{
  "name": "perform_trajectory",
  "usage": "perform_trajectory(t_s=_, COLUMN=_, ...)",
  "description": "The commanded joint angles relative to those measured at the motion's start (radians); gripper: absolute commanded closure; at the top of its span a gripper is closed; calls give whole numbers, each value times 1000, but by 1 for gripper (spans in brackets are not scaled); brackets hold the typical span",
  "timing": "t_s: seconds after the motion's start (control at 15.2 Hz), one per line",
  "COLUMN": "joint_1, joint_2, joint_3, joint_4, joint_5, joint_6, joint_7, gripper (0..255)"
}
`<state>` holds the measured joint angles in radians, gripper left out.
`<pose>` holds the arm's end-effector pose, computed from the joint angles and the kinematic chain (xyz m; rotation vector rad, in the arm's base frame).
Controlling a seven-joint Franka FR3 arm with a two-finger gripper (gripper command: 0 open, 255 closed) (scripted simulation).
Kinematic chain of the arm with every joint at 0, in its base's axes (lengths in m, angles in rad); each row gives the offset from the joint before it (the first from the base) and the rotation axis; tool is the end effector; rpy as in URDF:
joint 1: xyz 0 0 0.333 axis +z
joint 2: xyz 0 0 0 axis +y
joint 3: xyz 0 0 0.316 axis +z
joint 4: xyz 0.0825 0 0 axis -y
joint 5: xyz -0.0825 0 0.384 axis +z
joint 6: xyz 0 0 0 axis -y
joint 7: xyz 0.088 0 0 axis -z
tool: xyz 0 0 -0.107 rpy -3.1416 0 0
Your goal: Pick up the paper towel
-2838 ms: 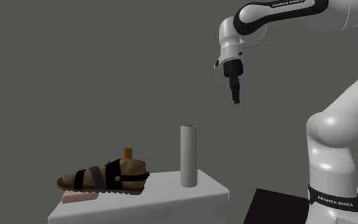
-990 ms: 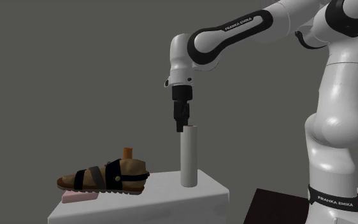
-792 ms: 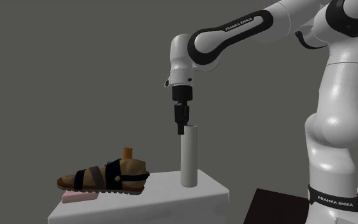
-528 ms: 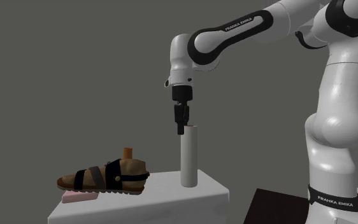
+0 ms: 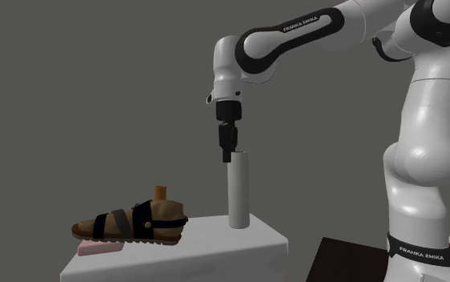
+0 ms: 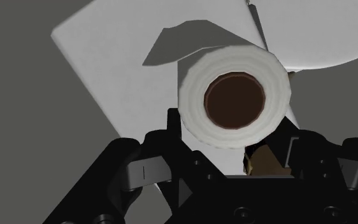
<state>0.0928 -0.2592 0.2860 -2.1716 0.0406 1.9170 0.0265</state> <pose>0.4407 0.1866 0.4967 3.0651 0.5091 0.0029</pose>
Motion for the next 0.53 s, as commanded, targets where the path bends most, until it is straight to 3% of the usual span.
perform_trajectory(t_s=0.0, joint_1=0, joint_2=-6, joint_3=-2, joint_4=22, joint_5=1, joint_6=-28, joint_7=-1, gripper=255)
perform_trajectory(t_s=0.46, joint_1=-2, joint_2=-14, joint_3=-6, joint_4=109, joint_5=1, joint_6=-122, joint_7=-5, gripper=255)
